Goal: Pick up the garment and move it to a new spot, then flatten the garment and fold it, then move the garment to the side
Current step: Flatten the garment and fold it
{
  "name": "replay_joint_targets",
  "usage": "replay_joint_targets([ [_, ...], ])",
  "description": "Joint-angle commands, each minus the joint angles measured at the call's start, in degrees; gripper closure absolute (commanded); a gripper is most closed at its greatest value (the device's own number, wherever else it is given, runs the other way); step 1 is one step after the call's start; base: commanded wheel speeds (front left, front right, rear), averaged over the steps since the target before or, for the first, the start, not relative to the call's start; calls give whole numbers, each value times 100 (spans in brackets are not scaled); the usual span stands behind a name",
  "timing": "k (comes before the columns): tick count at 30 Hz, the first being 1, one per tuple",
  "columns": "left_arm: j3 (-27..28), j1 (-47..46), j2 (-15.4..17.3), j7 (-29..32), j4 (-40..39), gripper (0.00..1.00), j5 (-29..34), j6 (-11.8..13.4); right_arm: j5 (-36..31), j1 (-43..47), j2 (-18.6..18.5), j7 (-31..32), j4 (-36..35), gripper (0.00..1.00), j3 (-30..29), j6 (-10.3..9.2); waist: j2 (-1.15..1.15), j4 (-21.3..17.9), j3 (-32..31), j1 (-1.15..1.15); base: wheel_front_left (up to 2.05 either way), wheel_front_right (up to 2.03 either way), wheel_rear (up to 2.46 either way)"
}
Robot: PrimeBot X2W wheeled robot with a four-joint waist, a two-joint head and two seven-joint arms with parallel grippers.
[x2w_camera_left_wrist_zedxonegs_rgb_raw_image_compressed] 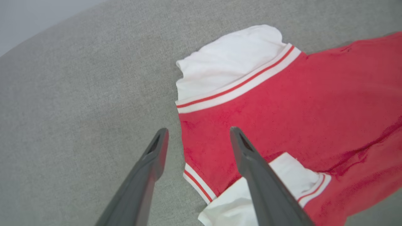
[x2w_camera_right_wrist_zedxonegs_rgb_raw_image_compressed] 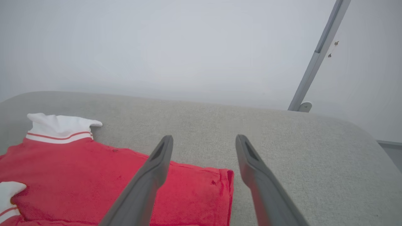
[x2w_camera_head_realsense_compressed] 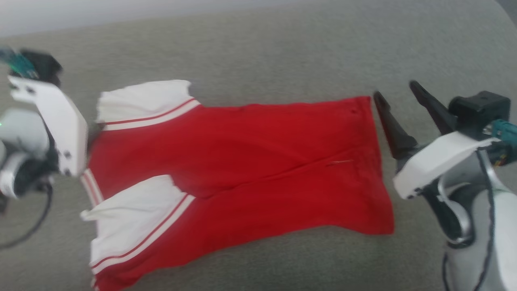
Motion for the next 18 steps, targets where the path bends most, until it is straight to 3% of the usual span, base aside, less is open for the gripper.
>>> replay_joint_targets([
  [1, 20, -201, -79, -46, 221, 0, 139, -134, -25, -97, 100, -247, 101, 0, 49, 3, 0, -265, 208, 0, 0, 0, 0],
  [10, 7, -1190, -428, 51, 1754, 0, 384, -817, -17, -289, 418, -922, 717, 0, 356, 2, 0, -803, 657, 0, 0, 0, 0],
  [18, -102, -1583, -684, 835, 2666, 0, 178, -841, -2, -337, 493, -988, 913, 0, 356, 3, 0, -939, 921, 0, 0, 0, 0],
])
